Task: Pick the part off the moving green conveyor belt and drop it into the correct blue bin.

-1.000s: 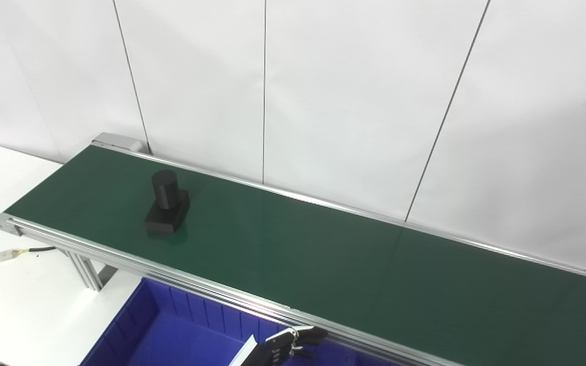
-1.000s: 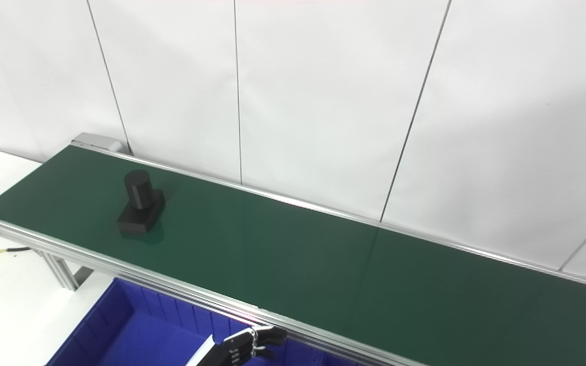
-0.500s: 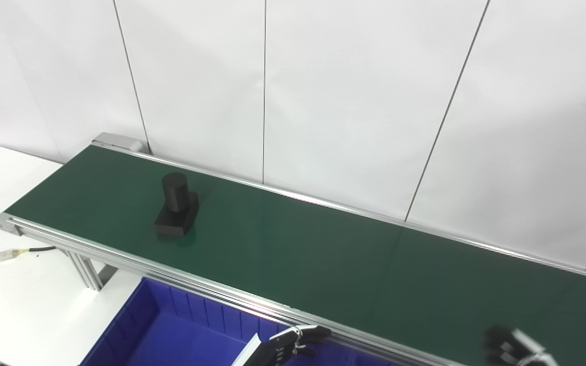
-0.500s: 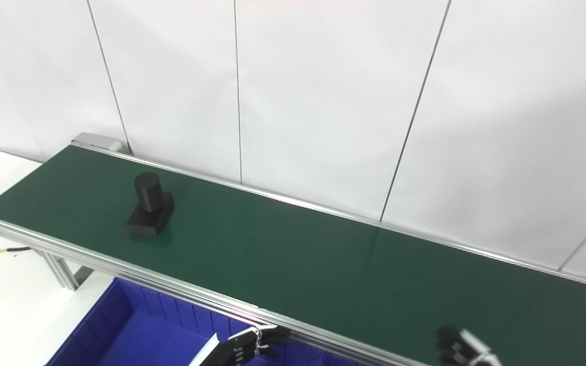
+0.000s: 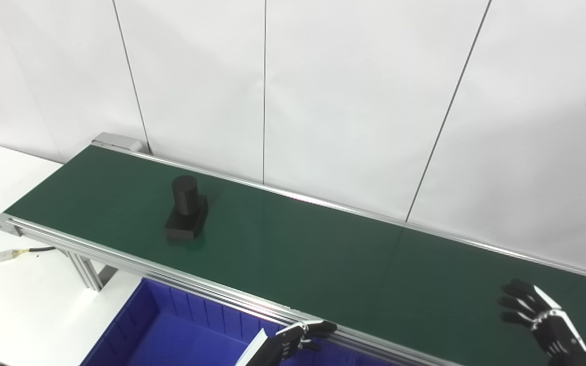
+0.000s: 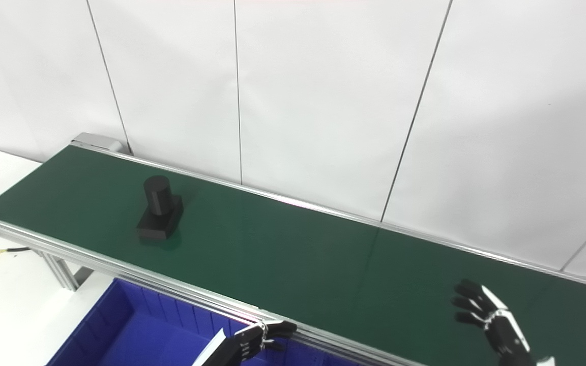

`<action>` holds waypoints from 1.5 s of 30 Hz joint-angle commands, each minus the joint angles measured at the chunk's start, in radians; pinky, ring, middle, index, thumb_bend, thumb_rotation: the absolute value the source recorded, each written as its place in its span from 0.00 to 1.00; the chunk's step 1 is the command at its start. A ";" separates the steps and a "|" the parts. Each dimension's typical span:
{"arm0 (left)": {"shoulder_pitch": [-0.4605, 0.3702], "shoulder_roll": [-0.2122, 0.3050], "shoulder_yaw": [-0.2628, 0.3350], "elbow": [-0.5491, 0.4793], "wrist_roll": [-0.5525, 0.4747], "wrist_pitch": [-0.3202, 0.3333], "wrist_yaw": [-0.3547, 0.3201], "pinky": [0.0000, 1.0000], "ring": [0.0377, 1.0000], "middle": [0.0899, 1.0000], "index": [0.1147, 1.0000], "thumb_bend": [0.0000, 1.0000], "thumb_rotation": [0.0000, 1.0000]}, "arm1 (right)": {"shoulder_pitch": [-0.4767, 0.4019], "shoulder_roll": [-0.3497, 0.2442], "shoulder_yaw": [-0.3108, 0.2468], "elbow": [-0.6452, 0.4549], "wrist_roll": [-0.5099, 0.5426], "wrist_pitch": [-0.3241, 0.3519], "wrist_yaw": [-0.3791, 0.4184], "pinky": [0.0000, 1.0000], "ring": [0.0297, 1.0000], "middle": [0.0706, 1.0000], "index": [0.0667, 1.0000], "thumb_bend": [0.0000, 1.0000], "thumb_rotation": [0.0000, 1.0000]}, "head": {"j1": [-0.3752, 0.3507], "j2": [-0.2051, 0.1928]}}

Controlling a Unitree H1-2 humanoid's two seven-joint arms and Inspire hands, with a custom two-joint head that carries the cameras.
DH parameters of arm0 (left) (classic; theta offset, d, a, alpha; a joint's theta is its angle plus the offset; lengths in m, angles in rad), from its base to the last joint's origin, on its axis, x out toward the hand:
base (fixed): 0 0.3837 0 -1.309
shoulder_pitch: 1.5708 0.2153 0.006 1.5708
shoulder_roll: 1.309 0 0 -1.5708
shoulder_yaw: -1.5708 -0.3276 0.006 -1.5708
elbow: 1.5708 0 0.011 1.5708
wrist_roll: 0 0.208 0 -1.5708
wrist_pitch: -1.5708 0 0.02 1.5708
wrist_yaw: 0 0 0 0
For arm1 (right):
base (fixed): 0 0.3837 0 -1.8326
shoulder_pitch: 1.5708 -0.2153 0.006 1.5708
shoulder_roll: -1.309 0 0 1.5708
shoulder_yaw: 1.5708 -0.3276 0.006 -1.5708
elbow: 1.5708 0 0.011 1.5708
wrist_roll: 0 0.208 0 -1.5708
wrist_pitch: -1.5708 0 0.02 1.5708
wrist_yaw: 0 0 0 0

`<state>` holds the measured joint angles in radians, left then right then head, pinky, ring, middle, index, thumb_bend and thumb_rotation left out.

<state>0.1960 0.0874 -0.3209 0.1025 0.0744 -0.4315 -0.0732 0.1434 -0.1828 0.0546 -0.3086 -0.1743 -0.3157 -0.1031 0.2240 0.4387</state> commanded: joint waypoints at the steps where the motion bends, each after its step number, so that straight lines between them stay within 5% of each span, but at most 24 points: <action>1: -0.017 -0.003 -0.005 -0.014 0.009 -0.038 0.018 0.75 0.82 0.82 0.76 0.97 0.23 | -0.024 0.010 -0.008 -0.031 0.000 0.018 0.015 0.63 0.73 0.77 0.79 0.93 0.31 | -0.001 0.001; 11: -0.015 0.007 -0.004 -0.016 0.004 -0.038 0.024 0.76 0.82 0.82 0.76 0.98 0.24 | -0.070 0.038 -0.008 -0.029 -0.069 0.110 0.060 0.64 0.72 0.77 0.80 0.93 0.34 | -0.028 0.001; 27: -0.021 0.015 -0.015 -0.007 0.003 -0.038 0.038 0.76 0.83 0.82 0.76 0.97 0.22 | -0.129 0.055 -0.015 -0.031 -0.087 0.162 0.077 0.66 0.74 0.79 0.81 0.88 0.27 | -0.042 -0.001; 45: -0.004 0.036 0.003 -0.027 -0.031 -0.038 0.019 0.77 0.83 0.85 0.79 0.98 0.23 | -0.124 0.108 -0.004 -0.038 -0.148 0.167 0.075 0.67 0.74 0.79 0.80 0.87 0.27 | -0.230 0.029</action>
<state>0.1967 0.1205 -0.3206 0.1118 0.0574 -0.4316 -0.0466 0.0324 -0.0826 0.0478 -0.3158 -0.3131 -0.1513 -0.0219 0.0046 0.4663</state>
